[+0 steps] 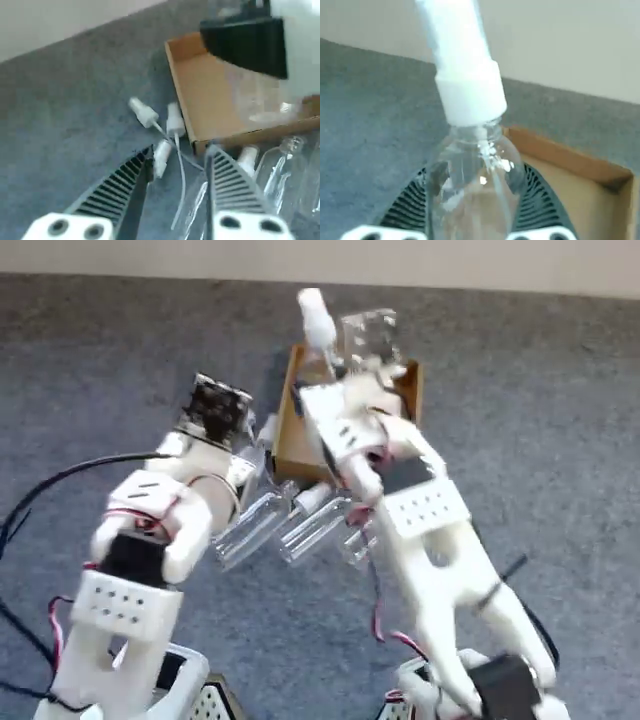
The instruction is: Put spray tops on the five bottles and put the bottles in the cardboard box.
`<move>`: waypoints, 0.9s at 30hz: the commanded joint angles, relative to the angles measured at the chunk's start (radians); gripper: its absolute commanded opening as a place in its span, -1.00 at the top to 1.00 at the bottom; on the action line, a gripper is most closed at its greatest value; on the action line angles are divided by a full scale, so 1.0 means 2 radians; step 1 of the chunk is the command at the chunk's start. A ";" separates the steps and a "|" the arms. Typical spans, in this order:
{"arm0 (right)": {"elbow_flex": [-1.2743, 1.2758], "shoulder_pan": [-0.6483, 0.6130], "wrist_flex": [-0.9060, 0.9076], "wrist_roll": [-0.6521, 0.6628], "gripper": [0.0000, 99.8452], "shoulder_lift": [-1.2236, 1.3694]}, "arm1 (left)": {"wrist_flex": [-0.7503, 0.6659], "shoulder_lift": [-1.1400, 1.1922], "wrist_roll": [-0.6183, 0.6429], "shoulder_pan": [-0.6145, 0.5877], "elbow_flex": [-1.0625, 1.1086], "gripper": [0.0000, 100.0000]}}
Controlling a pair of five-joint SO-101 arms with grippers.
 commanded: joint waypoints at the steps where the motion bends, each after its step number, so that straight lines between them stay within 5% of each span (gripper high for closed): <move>1: -0.114 -0.032 0.063 -0.004 0.99 0.051 | -0.122 -0.010 0.038 0.019 0.081 0.57; 12: -0.280 -0.045 0.284 -0.042 0.99 0.095 | -0.222 0.081 0.036 0.006 0.084 0.56; 27: -0.278 -0.017 0.250 -0.038 0.99 0.102 | -0.219 0.100 0.036 -0.044 0.067 0.56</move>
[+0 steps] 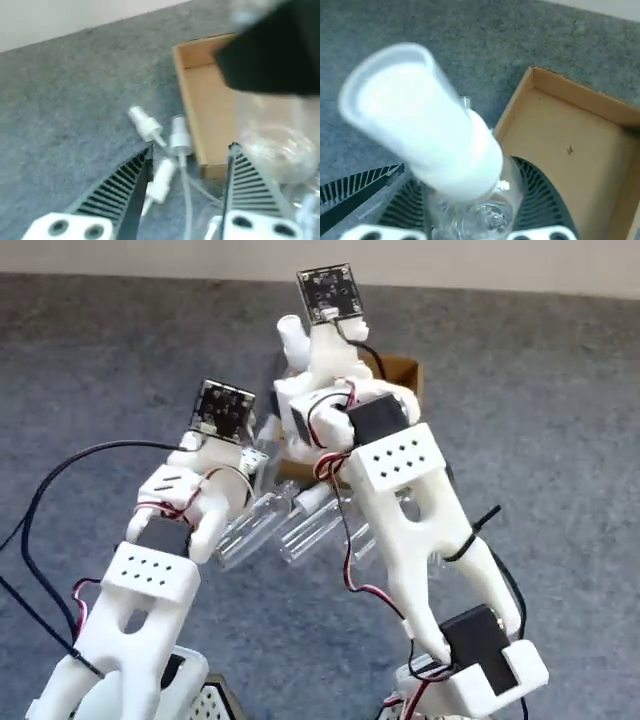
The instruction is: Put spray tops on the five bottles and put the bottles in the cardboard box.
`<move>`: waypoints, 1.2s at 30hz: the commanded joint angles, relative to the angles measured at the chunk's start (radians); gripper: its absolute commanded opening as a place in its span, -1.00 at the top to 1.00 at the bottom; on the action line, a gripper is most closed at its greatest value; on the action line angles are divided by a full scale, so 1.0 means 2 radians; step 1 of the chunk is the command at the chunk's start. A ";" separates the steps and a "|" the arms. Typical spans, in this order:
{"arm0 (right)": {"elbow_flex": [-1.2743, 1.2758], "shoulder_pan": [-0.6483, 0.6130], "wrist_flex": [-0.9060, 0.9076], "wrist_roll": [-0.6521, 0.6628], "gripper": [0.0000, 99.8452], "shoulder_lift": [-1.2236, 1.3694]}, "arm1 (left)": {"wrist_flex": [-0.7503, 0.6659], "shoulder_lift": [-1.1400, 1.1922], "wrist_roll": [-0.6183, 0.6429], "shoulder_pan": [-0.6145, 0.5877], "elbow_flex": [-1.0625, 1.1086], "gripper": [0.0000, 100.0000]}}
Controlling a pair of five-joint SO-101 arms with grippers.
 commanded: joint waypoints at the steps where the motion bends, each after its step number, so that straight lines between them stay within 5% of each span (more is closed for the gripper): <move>1: -0.030 0.027 -0.062 -0.005 0.99 0.000 | -0.002 -0.003 0.002 -0.033 -0.015 0.56; 6: -0.032 0.071 -0.235 0.037 0.99 0.074 | -0.004 0.000 0.003 -0.120 -0.004 0.56; 12: -0.050 0.091 -0.351 0.041 0.99 0.217 | -0.004 0.001 0.004 -0.130 0.000 0.56; 25: -0.211 0.092 -0.359 0.041 0.99 0.389 | -0.004 0.001 0.004 -0.129 0.001 0.56; 36: -0.227 0.096 -0.358 0.041 0.90 0.420 | -0.004 0.001 0.004 -0.129 0.001 0.56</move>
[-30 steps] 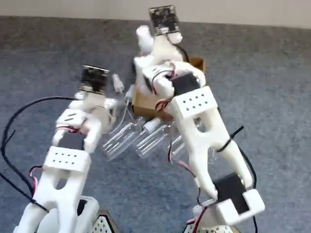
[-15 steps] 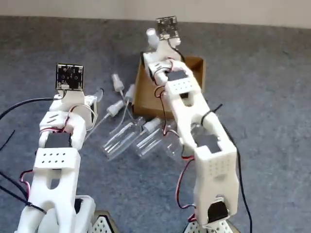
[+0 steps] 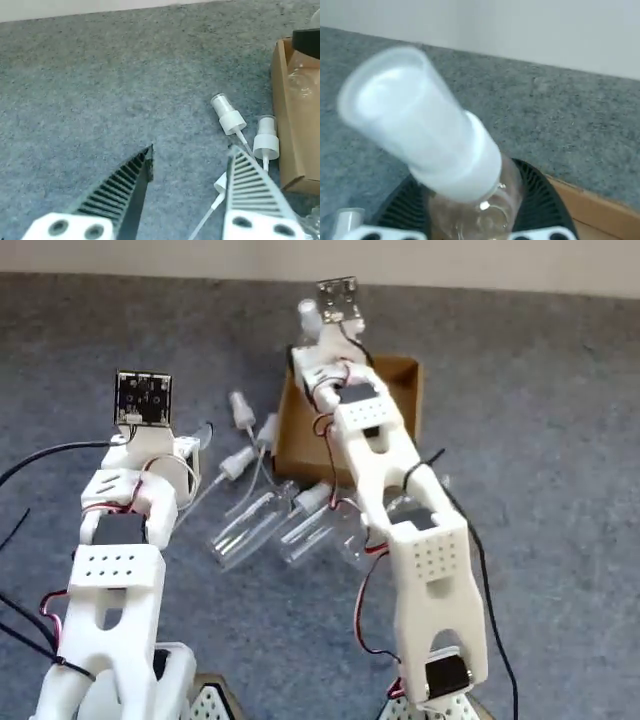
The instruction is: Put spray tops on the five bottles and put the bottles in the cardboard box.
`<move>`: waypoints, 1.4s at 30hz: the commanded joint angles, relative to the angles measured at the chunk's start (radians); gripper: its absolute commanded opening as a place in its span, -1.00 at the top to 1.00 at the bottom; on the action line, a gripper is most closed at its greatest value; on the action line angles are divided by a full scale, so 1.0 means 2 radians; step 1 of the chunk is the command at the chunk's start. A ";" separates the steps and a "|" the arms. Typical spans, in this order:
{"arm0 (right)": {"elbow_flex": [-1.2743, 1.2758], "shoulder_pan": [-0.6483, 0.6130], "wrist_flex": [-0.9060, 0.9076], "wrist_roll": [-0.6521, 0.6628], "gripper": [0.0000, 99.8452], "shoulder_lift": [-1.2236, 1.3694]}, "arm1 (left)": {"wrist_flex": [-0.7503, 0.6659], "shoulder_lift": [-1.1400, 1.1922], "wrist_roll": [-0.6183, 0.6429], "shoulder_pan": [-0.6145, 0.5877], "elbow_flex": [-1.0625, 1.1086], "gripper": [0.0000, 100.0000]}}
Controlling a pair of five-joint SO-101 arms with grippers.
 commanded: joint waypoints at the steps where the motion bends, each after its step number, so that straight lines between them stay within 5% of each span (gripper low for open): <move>1: -0.033 0.008 -0.010 0.008 0.84 -0.012 | -0.004 0.000 0.004 -0.003 -0.001 0.56; 5: -0.032 0.006 -0.009 0.008 0.65 -0.013 | -0.004 0.000 0.004 -0.003 -0.001 0.56; 42: -0.108 -0.010 0.069 0.005 0.53 -0.010 | -0.001 0.000 0.004 -0.003 -0.001 0.56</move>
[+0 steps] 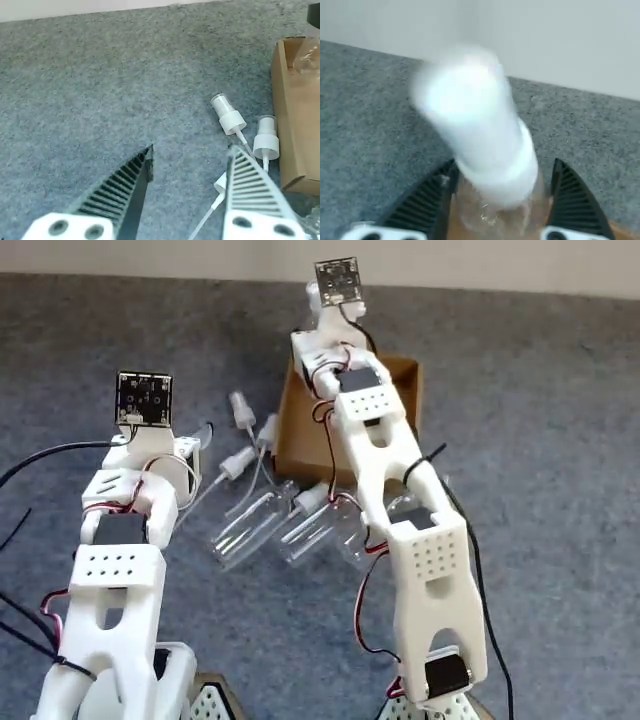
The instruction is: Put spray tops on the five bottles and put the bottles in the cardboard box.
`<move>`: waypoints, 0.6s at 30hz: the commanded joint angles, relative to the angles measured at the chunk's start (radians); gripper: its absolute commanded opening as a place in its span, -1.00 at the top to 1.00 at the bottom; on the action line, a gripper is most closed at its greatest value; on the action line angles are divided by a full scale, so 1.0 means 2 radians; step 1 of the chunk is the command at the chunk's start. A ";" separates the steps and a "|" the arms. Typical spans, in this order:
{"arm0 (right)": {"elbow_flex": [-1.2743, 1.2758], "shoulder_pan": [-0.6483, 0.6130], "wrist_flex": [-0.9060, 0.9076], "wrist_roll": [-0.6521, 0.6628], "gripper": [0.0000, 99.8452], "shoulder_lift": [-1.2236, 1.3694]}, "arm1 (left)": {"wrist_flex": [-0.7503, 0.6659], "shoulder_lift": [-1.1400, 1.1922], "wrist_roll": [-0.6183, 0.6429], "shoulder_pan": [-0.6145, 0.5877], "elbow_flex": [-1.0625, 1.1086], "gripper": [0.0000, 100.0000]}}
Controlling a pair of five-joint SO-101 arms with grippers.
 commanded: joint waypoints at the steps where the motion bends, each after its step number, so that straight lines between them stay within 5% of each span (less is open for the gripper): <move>1: -0.031 -0.011 0.003 0.002 0.53 -0.010 | -0.001 0.000 0.004 -0.003 -0.001 0.56; 10: -0.033 -0.013 0.004 0.002 0.52 -0.013 | -0.001 0.000 0.004 -0.002 -0.001 0.56; 18: -0.101 -0.001 0.105 0.002 0.52 -0.020 | -0.002 0.000 0.004 -0.002 -0.001 0.56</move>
